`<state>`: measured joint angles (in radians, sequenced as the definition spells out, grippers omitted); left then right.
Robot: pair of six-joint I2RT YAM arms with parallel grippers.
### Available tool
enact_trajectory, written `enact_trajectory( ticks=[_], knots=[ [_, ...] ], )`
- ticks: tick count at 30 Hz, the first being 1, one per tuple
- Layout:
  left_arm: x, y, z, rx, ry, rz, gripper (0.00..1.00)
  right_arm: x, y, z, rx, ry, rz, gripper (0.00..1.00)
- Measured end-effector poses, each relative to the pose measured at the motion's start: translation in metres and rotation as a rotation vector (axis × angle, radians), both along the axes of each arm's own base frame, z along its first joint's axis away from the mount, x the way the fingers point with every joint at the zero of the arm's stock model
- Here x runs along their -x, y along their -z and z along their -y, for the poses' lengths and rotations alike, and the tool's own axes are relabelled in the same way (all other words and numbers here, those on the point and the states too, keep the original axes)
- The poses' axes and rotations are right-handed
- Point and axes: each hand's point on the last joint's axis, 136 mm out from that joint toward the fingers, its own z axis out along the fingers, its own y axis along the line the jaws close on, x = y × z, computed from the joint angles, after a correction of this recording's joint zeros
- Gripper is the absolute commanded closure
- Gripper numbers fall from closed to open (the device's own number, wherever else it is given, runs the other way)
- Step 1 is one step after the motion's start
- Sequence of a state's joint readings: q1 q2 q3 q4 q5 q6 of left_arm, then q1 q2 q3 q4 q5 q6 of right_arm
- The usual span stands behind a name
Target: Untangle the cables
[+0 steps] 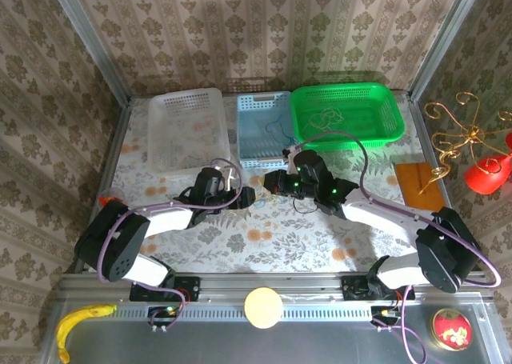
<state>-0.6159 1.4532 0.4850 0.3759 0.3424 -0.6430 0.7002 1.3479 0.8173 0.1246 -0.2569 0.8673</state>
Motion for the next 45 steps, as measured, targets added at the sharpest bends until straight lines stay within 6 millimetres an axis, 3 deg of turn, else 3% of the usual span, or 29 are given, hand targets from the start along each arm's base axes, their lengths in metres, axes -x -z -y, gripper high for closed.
enact_trajectory(
  ticks=[4,7,16,22,27,35,45],
  knots=[
    [0.004,0.007,-0.006,-0.021,-0.011,-0.011,0.3,0.0,-0.028,0.001,-0.046,-0.002,0.049,1.0],
    [0.003,-0.003,-0.007,-0.012,-0.013,0.018,0.25,-0.001,-0.035,0.004,-0.059,0.003,0.065,1.0],
    [-0.005,-0.062,-0.028,0.038,-0.063,0.141,0.08,-0.001,-0.017,0.02,-0.041,0.038,0.033,1.0],
    [-0.009,-0.096,-0.043,0.085,-0.106,0.202,0.05,-0.001,-0.023,0.023,-0.052,0.043,0.045,1.0],
    [-0.006,-0.108,-0.035,0.149,-0.084,0.175,0.05,0.0,-0.023,0.023,-0.058,0.033,0.042,1.0],
    [-0.001,-0.106,-0.021,0.175,-0.036,0.181,0.11,0.001,-0.025,0.023,-0.065,0.029,0.042,1.0],
    [0.03,-0.051,-0.004,0.041,0.113,0.219,0.13,0.002,-0.036,0.025,-0.09,0.039,0.051,1.0]
  ],
)
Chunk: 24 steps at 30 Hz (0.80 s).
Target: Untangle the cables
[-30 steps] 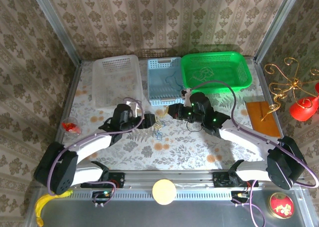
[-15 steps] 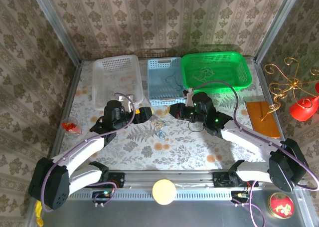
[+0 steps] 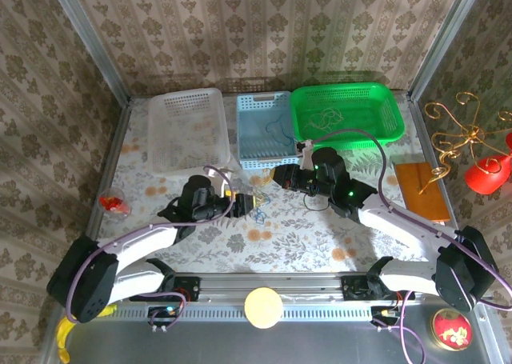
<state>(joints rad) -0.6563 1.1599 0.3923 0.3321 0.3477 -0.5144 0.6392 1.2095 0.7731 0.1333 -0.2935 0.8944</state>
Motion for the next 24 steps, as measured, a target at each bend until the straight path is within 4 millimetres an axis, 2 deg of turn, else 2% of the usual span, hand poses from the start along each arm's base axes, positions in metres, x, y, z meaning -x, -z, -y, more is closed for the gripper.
enact_trajectory(
  ticks=[8,12,14,19,21,22,24],
  knots=[
    [-0.003,0.015,0.026,-0.016,0.074,0.049,0.15,-0.001,-0.006,-0.001,-0.027,0.007,0.004,1.0],
    [-0.011,0.02,0.039,-0.005,0.09,0.066,0.21,-0.002,-0.012,-0.002,-0.048,0.011,0.016,1.0],
    [-0.015,0.022,0.043,0.006,0.09,0.068,0.32,-0.003,-0.013,-0.002,-0.054,0.013,0.016,1.0],
    [-0.023,0.026,0.049,0.035,0.077,0.072,0.83,0.0,-0.013,0.0,-0.061,0.017,0.01,1.0],
    [-0.025,0.026,0.051,0.046,0.07,0.075,0.96,0.0,-0.017,0.002,-0.066,0.02,0.017,1.0],
    [-0.026,0.025,0.051,0.051,0.065,0.076,1.0,-0.001,-0.019,0.003,-0.069,0.024,0.022,1.0],
    [-0.027,0.023,0.051,0.059,0.059,0.084,1.0,-0.003,-0.024,0.01,-0.076,0.039,0.032,1.0]
  ],
)
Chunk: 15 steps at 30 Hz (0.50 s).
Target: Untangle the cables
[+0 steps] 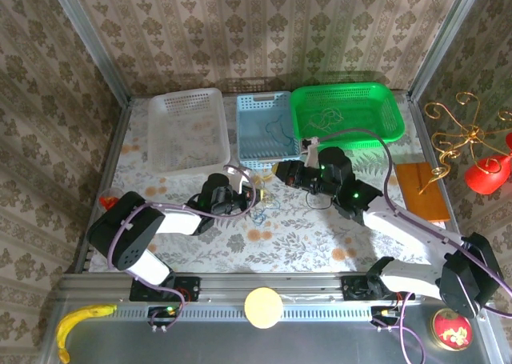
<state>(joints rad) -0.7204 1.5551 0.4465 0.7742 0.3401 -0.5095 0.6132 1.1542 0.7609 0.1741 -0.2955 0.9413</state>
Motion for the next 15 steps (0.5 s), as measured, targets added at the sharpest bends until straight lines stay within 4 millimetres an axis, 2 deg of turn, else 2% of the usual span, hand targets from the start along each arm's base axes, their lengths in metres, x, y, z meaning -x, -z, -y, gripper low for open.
enact_trajectory(
  ticks=[3,8,10,12,15],
  knots=[
    [0.001,0.001,-0.002,0.005,-0.007,0.001,1.0,-0.007,-0.011,0.019,-0.012,0.047,0.019,1.0],
    [0.008,0.014,-0.01,-0.019,-0.019,-0.025,1.0,-0.018,-0.034,0.059,-0.043,0.142,0.063,1.0],
    [0.01,0.017,-0.013,-0.024,-0.023,-0.033,0.87,-0.018,-0.041,0.068,-0.049,0.16,0.08,1.0],
    [0.011,0.015,-0.014,-0.021,-0.027,-0.033,0.64,-0.016,-0.042,0.069,-0.047,0.147,0.084,1.0],
    [0.011,0.005,-0.016,-0.005,-0.037,-0.028,0.42,-0.012,-0.038,0.064,-0.04,0.11,0.077,1.0]
  ],
)
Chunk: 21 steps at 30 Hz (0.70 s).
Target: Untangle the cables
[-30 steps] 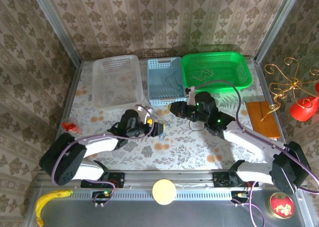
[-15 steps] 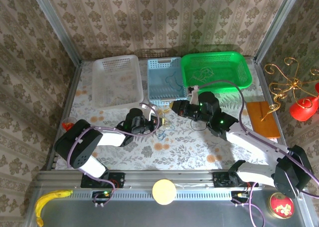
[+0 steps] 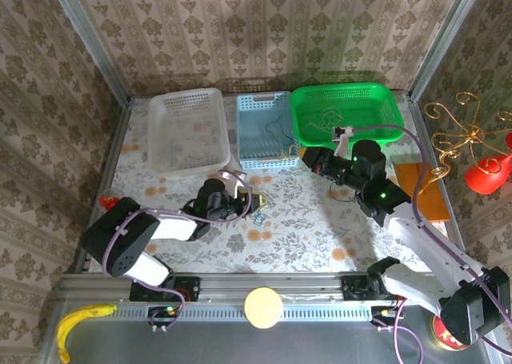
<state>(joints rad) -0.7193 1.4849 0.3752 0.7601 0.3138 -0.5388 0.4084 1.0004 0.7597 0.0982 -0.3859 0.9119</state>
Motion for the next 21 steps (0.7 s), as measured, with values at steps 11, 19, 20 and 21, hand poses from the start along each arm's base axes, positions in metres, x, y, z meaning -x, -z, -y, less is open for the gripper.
enact_trajectory(
  ticks=[11,19,20,21],
  knots=[
    [0.001,-0.081,-0.026,0.087,-0.055,0.085,0.17,0.017,0.029,-0.011,0.054,-0.127,0.009,1.0],
    [0.001,-0.147,-0.034,0.248,-0.086,0.057,0.21,0.017,0.062,-0.021,0.05,-0.153,-0.05,1.0],
    [0.001,-0.154,-0.032,0.271,-0.084,0.043,0.23,0.018,0.064,-0.024,0.05,-0.161,-0.056,1.0],
    [0.001,-0.16,-0.03,0.298,-0.08,0.022,0.26,0.019,0.065,-0.028,0.05,-0.173,-0.055,1.0]
  ],
)
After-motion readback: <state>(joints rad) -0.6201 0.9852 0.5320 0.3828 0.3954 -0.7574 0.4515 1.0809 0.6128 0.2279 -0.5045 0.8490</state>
